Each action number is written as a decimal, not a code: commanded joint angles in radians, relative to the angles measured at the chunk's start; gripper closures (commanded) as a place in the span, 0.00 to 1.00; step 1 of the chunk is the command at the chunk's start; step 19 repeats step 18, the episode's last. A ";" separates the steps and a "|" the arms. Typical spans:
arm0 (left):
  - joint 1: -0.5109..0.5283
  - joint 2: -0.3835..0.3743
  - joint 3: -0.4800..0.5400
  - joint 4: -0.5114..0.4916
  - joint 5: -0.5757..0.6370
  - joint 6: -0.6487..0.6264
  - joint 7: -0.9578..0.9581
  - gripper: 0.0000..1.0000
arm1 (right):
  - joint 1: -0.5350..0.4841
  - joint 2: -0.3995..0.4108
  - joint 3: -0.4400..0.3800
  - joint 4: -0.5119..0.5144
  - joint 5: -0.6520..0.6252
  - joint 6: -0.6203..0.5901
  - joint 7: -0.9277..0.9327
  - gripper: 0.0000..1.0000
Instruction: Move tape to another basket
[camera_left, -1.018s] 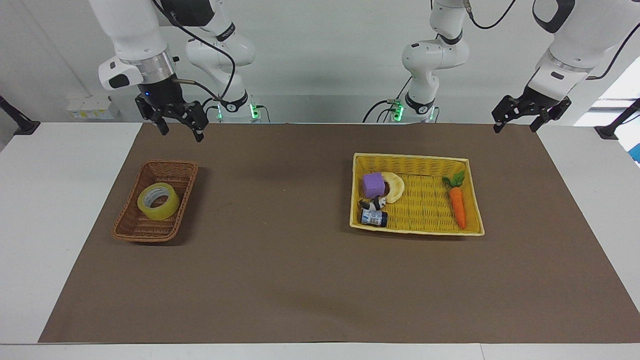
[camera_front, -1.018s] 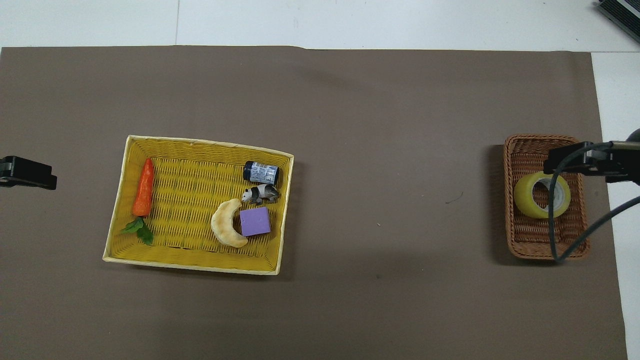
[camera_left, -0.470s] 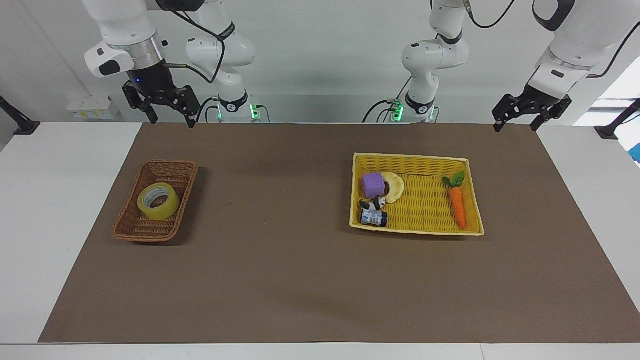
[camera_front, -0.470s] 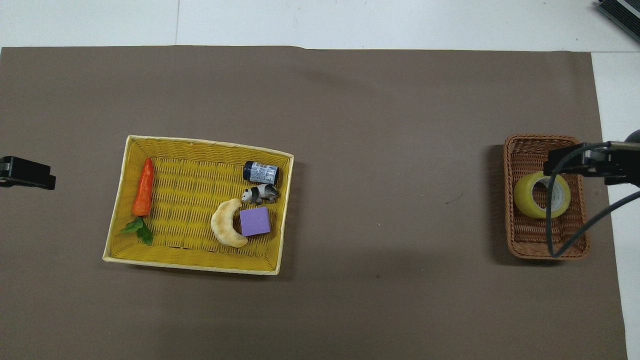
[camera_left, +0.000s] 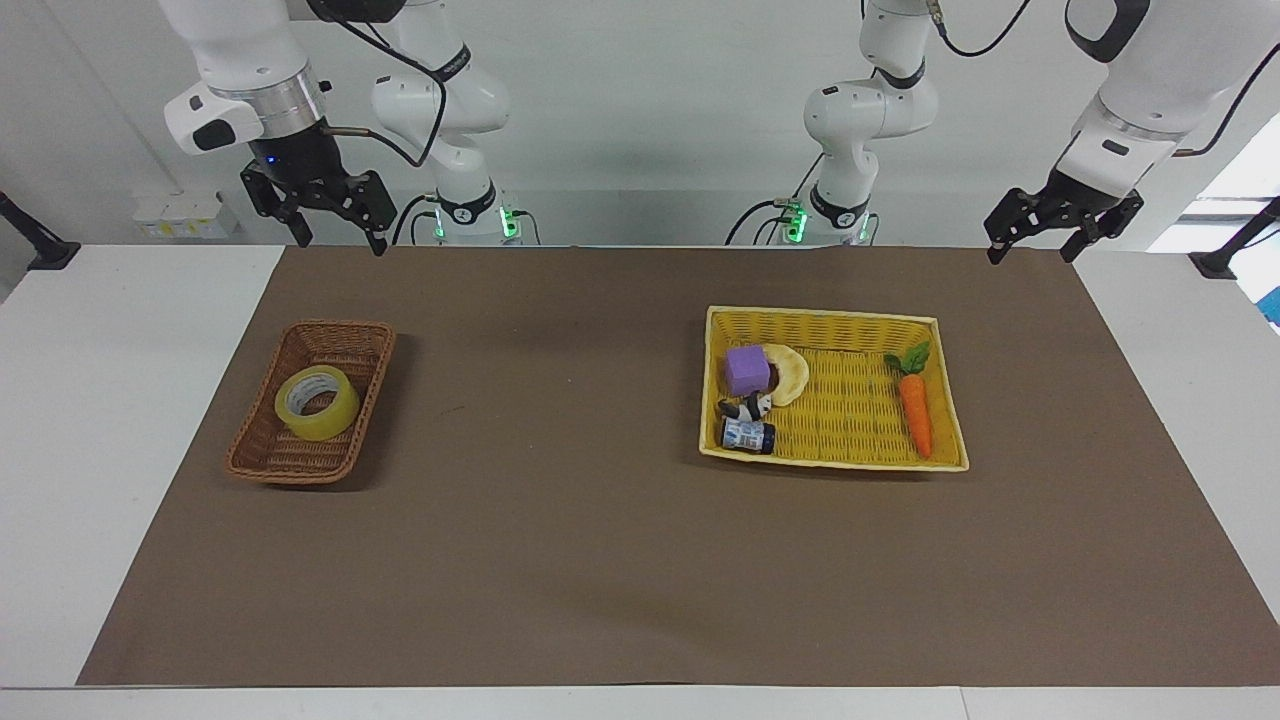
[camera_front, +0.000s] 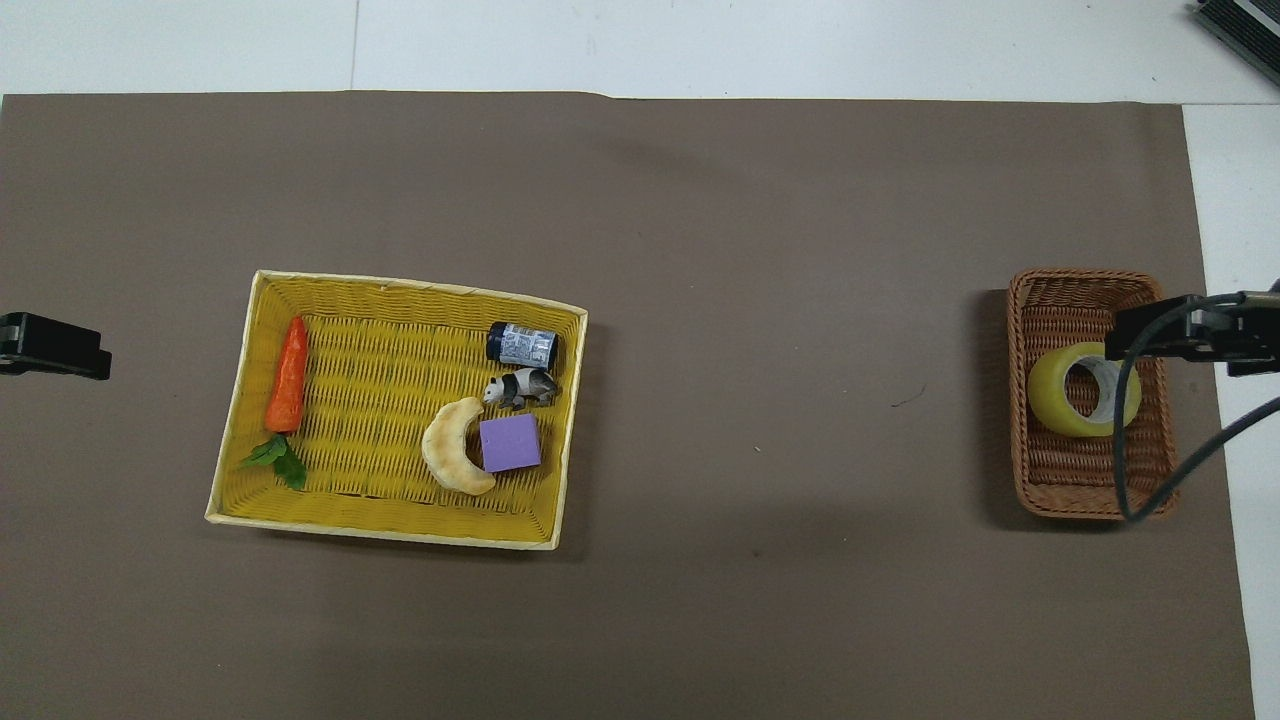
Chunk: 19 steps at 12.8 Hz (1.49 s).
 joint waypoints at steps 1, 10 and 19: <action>0.005 -0.019 -0.003 -0.015 0.013 0.006 -0.010 0.00 | -0.017 -0.030 0.002 -0.040 -0.028 0.006 -0.063 0.00; 0.005 -0.019 -0.003 -0.015 0.013 0.006 -0.010 0.00 | -0.008 -0.022 0.005 -0.031 -0.015 0.004 -0.038 0.00; 0.005 -0.019 -0.003 -0.015 0.013 0.006 -0.010 0.00 | -0.019 0.042 0.009 0.075 -0.009 -0.051 -0.017 0.00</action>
